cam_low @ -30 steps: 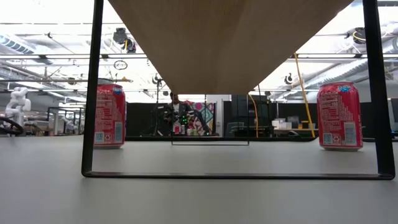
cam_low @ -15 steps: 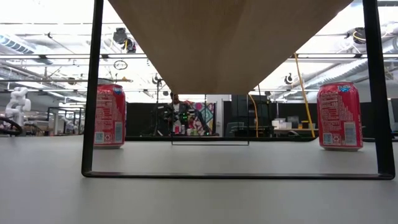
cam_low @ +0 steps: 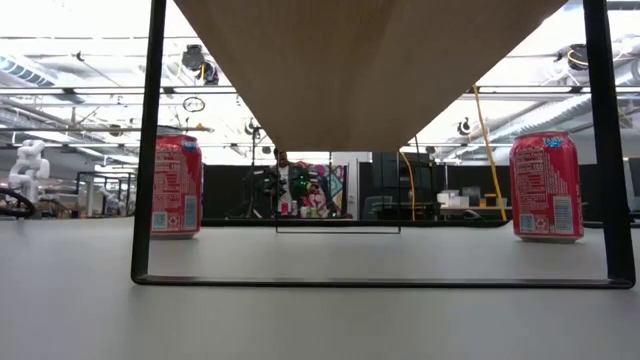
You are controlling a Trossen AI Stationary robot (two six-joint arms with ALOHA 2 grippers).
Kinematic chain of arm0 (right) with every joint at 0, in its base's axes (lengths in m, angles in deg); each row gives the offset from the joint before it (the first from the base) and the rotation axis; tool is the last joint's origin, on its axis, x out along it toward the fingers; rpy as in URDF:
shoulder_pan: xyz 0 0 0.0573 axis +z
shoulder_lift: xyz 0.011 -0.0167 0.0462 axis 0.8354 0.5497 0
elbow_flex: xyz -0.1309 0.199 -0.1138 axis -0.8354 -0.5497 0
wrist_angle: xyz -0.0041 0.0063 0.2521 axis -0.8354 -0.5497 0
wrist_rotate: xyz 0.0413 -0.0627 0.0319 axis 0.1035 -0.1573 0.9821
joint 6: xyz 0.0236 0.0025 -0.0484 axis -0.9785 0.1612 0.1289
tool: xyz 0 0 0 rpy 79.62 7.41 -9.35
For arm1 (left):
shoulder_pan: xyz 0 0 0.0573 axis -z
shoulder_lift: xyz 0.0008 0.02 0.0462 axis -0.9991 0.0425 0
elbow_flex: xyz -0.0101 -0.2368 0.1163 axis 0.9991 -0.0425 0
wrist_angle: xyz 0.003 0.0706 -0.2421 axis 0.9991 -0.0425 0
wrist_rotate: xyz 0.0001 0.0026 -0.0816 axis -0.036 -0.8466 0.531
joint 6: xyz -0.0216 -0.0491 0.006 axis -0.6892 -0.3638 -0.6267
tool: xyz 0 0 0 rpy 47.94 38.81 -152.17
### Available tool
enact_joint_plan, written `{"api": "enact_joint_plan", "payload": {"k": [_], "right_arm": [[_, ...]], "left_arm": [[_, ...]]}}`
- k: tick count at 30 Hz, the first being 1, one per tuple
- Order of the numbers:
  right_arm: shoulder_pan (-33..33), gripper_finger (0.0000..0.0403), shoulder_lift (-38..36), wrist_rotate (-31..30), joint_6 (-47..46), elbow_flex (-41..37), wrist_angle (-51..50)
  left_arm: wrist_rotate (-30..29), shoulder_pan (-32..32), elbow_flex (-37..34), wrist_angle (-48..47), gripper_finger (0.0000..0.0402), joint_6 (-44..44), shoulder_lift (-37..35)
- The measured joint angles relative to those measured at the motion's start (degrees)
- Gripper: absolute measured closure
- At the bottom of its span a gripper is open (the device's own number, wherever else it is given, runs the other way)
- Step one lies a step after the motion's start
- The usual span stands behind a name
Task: Place canned beverage on shelf
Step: Put the bottom right white blue soda can on the shelf, then put the top white blue soda can on the shelf aligned with the other white blue soda can
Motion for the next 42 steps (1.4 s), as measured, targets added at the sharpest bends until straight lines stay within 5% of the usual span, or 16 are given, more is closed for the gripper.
{"api": "enact_joint_plan", "payload": {"k": [19, 42], "right_arm": [[0.11, 0.0103, 1.66, 0.2, -0.71, 0.0, 0.85], [7.41, 0.0113, 3.65, -7.39, -1.45, -4.15, 4.19]], "left_arm": [[-0.2, 0.13, 0.0, 0.65, 0.029, 0.11, -0.02], [-12.4, 17.08, 0.0, -2.73, 0.029, -4.55, -0.78]]}}
